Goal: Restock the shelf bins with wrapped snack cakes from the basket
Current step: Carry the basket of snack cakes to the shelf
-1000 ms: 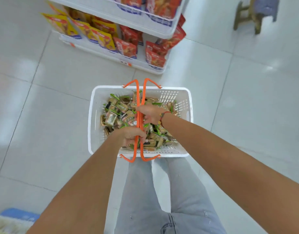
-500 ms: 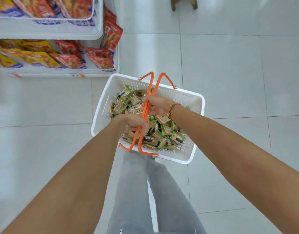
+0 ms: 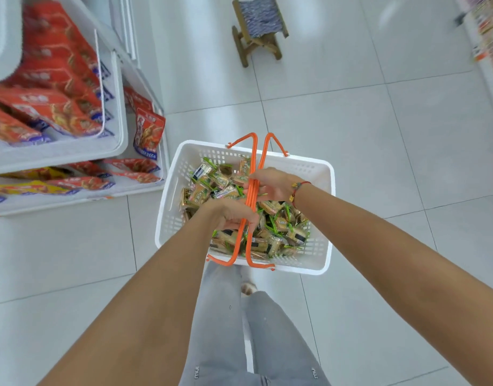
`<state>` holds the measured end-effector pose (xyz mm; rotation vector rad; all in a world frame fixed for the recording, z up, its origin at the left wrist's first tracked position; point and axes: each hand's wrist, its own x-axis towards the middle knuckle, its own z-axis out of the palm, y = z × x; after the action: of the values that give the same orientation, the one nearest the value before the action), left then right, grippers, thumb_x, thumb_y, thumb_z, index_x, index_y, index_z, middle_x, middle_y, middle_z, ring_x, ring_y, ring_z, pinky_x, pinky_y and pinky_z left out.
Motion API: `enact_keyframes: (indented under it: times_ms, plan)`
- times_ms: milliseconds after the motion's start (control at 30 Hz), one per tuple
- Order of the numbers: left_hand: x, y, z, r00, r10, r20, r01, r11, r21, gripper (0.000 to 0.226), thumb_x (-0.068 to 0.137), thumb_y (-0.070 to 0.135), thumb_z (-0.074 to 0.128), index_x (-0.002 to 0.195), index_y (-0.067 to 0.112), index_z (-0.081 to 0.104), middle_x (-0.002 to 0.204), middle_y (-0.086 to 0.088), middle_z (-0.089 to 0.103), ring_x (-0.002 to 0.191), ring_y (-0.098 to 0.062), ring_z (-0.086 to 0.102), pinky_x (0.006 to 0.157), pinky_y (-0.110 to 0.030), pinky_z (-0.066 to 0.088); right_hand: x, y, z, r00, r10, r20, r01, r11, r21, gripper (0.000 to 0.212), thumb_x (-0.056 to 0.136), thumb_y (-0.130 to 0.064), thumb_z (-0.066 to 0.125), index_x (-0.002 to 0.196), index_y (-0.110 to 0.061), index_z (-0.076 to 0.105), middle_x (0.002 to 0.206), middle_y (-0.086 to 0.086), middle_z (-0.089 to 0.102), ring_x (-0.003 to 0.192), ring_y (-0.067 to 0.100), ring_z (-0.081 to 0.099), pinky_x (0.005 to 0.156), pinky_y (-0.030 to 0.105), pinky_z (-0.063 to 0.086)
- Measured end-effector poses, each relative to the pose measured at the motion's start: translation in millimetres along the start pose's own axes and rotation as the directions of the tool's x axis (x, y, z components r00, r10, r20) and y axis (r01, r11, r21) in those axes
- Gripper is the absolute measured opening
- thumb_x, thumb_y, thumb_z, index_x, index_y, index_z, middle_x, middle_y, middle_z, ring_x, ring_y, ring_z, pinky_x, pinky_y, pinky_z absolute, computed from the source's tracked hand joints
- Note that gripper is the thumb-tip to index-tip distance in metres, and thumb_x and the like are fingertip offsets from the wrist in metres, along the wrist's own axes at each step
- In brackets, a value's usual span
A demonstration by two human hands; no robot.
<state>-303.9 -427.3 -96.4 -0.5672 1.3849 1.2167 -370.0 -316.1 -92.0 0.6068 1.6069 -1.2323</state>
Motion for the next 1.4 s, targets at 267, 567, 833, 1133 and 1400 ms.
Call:
enact_keyframes:
  times_ms: [267,567,833,1133,1400]
  plan:
    - [10,135,-89,1.000,0.008,-0.025,-0.007,0.999,0.046,0.029,0.072,-0.009,0.063,0.093,0.009,0.054,0.105,-0.009,0.058,0.097,-0.021,0.057,0.100,-0.033,0.048,49,-148,-34,1.000,-0.019,0.005,0.019,1.000,0.004,0.013,0.101,-0.012,0.043,0.089,-0.009,0.047,0.083,0.005,0.059,0.066,0.015,0.057,0.082,0.033,0.053]
    - [36,273,-187,0.990,0.047,-0.134,-0.049,0.999,-0.015,0.017,0.069,0.003,0.066,0.084,0.011,0.062,0.107,-0.007,0.062,0.098,-0.020,0.057,0.101,-0.033,0.047,129,-308,-72,0.997,-0.029,0.065,0.030,0.999,-0.020,0.013,0.101,-0.008,0.041,0.113,-0.004,0.041,0.084,0.006,0.059,0.075,0.017,0.059,0.089,0.037,0.053]
    - [52,399,-282,0.981,0.059,-0.183,-0.082,0.989,-0.122,0.013,0.074,0.004,0.062,0.077,0.014,0.054,0.083,-0.001,0.058,0.080,-0.017,0.055,0.096,-0.033,0.046,198,-463,-97,0.989,0.006,0.145,0.007,0.996,-0.089,0.012,0.102,-0.010,0.040,0.111,-0.003,0.041,0.084,0.007,0.058,0.074,0.016,0.058,0.085,0.033,0.052]
    - [73,500,-379,0.967,0.076,-0.244,-0.138,0.959,-0.248,0.013,0.078,0.006,0.059,0.070,0.014,0.054,0.087,0.003,0.057,0.086,-0.015,0.053,0.101,-0.033,0.044,267,-611,-101,0.976,0.055,0.211,0.001,0.967,-0.256,0.010,0.102,-0.011,0.040,0.108,-0.004,0.043,0.085,0.007,0.057,0.075,0.015,0.058,0.084,0.031,0.051]
    - [91,572,-450,0.952,0.025,-0.304,-0.160,0.890,-0.427,0.013,0.078,0.006,0.056,0.071,0.015,0.050,0.076,-0.001,0.050,0.076,-0.016,0.048,0.086,-0.031,0.046,324,-715,-88,0.972,0.075,0.222,0.022,0.913,-0.407,0.015,0.102,-0.010,0.041,0.089,-0.007,0.048,0.079,0.007,0.058,0.071,0.017,0.057,0.088,0.039,0.053]
